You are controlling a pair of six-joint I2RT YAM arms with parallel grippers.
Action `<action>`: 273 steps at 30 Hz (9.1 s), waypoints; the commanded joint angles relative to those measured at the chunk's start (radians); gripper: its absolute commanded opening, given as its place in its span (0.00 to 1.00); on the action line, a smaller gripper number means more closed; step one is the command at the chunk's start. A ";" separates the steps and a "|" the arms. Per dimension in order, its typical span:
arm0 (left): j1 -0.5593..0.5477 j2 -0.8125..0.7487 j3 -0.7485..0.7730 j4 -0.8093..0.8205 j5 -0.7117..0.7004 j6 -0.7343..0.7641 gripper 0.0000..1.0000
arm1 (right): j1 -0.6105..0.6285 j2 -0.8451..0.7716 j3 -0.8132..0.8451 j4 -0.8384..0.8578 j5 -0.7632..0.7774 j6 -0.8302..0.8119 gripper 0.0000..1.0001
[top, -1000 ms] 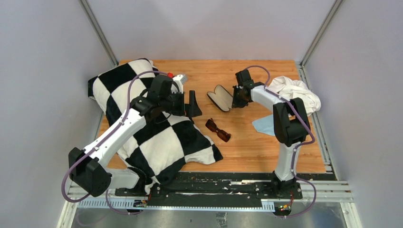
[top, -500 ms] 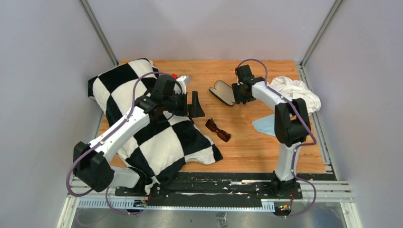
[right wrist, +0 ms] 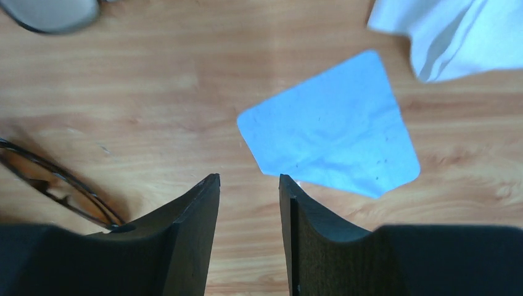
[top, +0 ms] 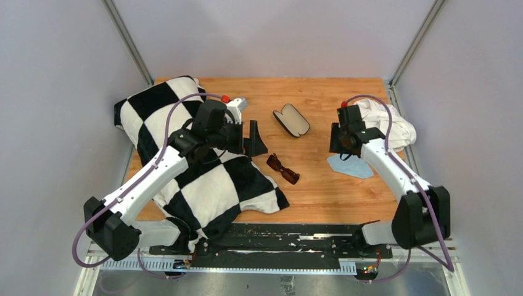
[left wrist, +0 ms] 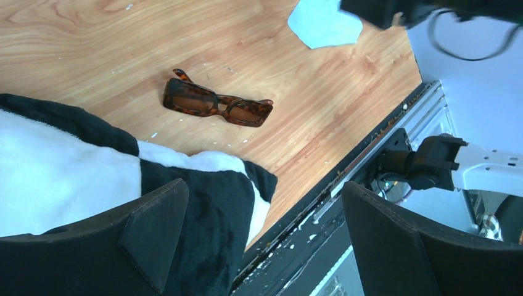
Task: Organize the sunglasses
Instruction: Adjust the glasses cleaning cloth at the center of the board.
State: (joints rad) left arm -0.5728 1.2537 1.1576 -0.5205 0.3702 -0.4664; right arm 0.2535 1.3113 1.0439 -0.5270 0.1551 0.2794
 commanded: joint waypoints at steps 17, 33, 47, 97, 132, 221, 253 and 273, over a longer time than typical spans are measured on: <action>-0.022 -0.043 -0.020 -0.012 -0.088 -0.051 0.97 | 0.035 0.467 0.060 0.028 0.056 0.010 0.38; -0.034 -0.018 0.014 -0.004 -0.098 -0.063 0.97 | 0.021 0.329 0.041 0.047 -0.009 0.028 0.00; -0.035 0.025 0.091 -0.004 -0.138 -0.053 0.97 | 0.023 -0.072 0.098 0.004 -0.239 0.147 0.00; -0.252 0.956 0.614 -0.074 -0.172 -0.071 0.47 | -0.135 0.147 -0.205 0.156 -0.410 0.249 0.30; -0.262 1.078 0.654 -0.032 -0.048 -0.083 0.01 | -0.017 0.219 -0.179 0.140 -0.244 0.366 0.00; -0.288 0.881 0.369 0.144 -0.128 -0.144 0.00 | 0.216 -0.202 -0.450 0.094 0.145 0.371 0.00; -0.312 0.837 0.325 0.145 -0.150 -0.164 0.00 | 0.363 -0.136 -0.527 0.069 0.021 0.509 0.33; -0.302 0.876 0.513 0.092 -0.113 -0.167 0.00 | 0.319 -0.152 -0.386 0.041 0.173 0.406 0.00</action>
State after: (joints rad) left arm -0.8883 2.1006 1.5379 -0.3996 0.2432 -0.6407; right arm 0.6106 1.1748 0.5621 -0.4519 0.2165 0.7753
